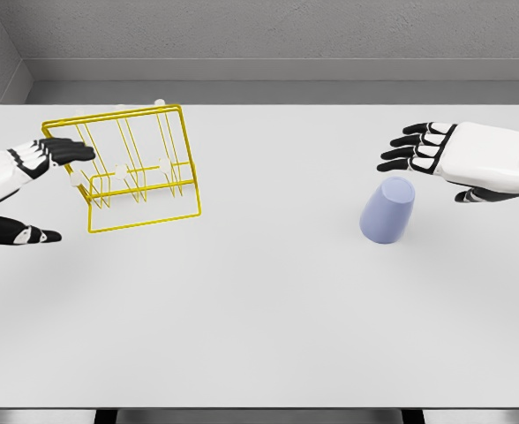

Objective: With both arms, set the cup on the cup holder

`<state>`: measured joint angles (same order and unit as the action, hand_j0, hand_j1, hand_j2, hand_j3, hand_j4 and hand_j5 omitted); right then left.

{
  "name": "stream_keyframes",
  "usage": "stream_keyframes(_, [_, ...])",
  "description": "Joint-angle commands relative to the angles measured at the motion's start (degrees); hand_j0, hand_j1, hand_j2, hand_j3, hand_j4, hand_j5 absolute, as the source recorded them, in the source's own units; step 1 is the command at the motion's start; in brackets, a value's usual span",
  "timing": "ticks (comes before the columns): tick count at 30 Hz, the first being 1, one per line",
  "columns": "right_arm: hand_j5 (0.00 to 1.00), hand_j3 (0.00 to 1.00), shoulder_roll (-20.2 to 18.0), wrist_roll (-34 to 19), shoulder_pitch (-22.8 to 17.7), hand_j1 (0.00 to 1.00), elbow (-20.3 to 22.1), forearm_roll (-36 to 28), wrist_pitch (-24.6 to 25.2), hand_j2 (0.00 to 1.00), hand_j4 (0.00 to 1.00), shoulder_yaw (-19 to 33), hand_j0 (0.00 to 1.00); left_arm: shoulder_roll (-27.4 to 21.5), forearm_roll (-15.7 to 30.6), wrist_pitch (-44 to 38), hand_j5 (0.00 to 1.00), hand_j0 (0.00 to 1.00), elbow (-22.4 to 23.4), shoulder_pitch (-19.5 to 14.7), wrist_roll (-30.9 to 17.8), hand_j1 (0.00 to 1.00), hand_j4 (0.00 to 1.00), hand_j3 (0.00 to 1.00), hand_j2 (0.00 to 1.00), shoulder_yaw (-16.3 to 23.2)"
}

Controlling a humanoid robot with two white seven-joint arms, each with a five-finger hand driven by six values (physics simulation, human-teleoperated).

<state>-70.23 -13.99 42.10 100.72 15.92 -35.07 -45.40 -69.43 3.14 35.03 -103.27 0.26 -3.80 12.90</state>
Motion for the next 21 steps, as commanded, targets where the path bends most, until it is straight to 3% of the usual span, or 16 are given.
stream_keyframes(1, [1.00, 1.00, -0.08, 0.10, 0.00, 1.00, 0.00, -0.36, 0.07, 1.00, 1.00, 0.05, 1.00, 0.09, 0.37, -0.03, 1.00, 1.00, -0.01, 0.00, 0.02, 1.00, 1.00, 1.00, 1.00, 0.10])
stream_keyframes(6, [1.00, 1.00, 0.36, -0.16, -0.70, 1.00, -0.96, -0.10, 0.07, 1.00, 1.00, -0.13, 1.00, 0.88, 0.46, -0.03, 1.00, 1.00, -0.01, -0.09, 0.02, 1.00, 1.00, 1.00, 1.00, 0.10])
stream_keyframes(9, [1.00, 1.00, 8.18, -10.62, 3.86, 1.00, -6.41, -0.01, 0.07, 1.00, 1.00, 0.05, 1.00, 0.88, 0.55, -0.03, 1.00, 1.00, 0.08, -0.44, 0.02, 1.00, 1.00, 1.00, 1.00, 0.02])
stream_keyframes(12, [1.00, 1.00, 9.41, -12.55, 6.41, 1.00, -7.55, 0.69, 0.07, 1.00, 1.00, -0.12, 1.00, 0.88, 0.64, -0.03, 1.00, 1.00, 0.08, -0.44, 0.02, 1.00, 1.00, 1.00, 1.00, -0.07])
stream_keyframes(15, [1.00, 1.00, 13.54, -14.66, 10.11, 1.00, -13.53, 0.87, 0.07, 1.00, 1.00, -4.95, 1.00, 0.88, 0.64, -0.03, 1.00, 1.00, 0.08, -0.53, 0.02, 1.00, 1.00, 1.00, 1.00, -0.16])
stream_keyframes(21, [1.00, 1.00, 16.01, -14.75, 11.43, 1.00, -17.04, 1.49, 0.07, 1.00, 1.00, -10.41, 1.00, 2.99, 1.51, -0.03, 1.00, 1.00, -0.01, -0.44, 0.37, 1.00, 1.00, 1.00, 1.00, 1.24])
